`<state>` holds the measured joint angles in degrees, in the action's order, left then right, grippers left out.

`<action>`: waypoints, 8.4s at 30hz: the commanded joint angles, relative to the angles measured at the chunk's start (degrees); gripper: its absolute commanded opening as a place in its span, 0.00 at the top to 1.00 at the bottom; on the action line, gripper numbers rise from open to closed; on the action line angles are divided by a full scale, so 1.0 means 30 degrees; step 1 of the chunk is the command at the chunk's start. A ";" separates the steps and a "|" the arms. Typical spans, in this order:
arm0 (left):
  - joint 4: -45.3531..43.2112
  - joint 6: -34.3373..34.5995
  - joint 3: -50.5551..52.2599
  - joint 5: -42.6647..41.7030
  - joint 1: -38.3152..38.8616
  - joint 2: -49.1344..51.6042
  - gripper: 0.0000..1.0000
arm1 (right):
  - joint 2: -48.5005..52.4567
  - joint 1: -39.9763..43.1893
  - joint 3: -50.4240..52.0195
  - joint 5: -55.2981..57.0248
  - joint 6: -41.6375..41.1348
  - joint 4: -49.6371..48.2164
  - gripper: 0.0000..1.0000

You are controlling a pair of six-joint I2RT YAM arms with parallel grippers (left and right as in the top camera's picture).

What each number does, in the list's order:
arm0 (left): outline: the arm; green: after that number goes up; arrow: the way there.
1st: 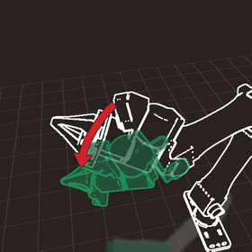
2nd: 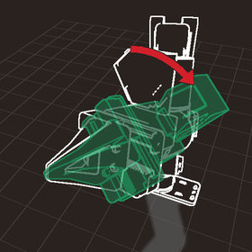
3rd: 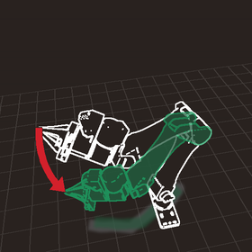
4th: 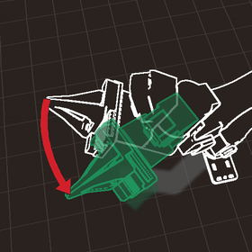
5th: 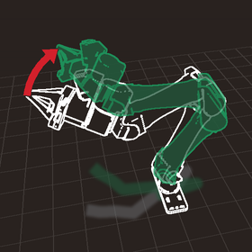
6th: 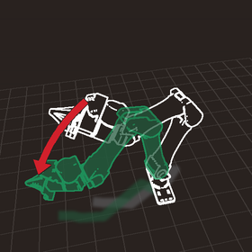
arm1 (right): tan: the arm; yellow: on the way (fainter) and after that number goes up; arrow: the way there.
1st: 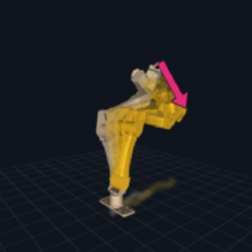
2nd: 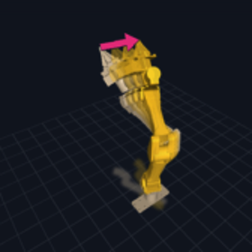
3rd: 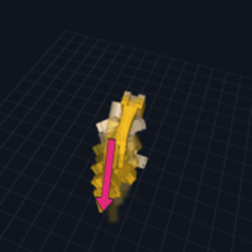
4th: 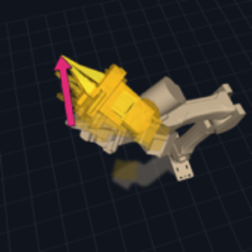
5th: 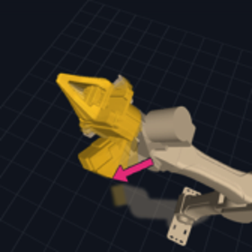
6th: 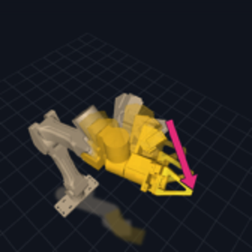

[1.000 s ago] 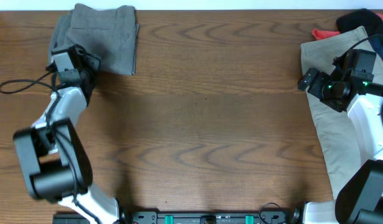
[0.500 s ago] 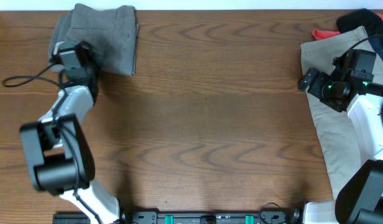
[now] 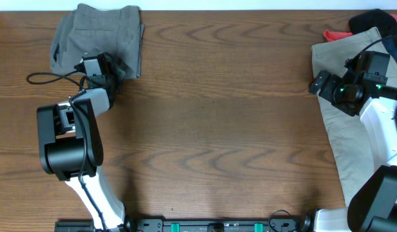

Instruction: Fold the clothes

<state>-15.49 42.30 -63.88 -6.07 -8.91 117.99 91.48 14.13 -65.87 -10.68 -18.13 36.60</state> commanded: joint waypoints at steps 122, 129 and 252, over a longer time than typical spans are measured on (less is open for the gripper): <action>0.6339 -1.2888 2.1216 0.0335 0.1392 -3.9255 0.02 | 0.0044 0.0022 -0.0219 -0.0015 0.0342 0.0022 0.01; 0.6339 -1.2888 2.1216 0.0328 0.1392 -3.9255 0.02 | 0.0044 0.0022 -0.0219 -0.0015 0.0342 0.0022 0.01; 0.6339 -1.2888 2.1216 0.0328 0.1392 -3.9255 0.02 | -3.0403 -0.4167 2.1857 0.4000 0.3220 -1.0819 0.01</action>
<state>2.68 4.40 -1.83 -5.32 -4.80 0.62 0.71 1.26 -0.45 0.97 -9.37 4.01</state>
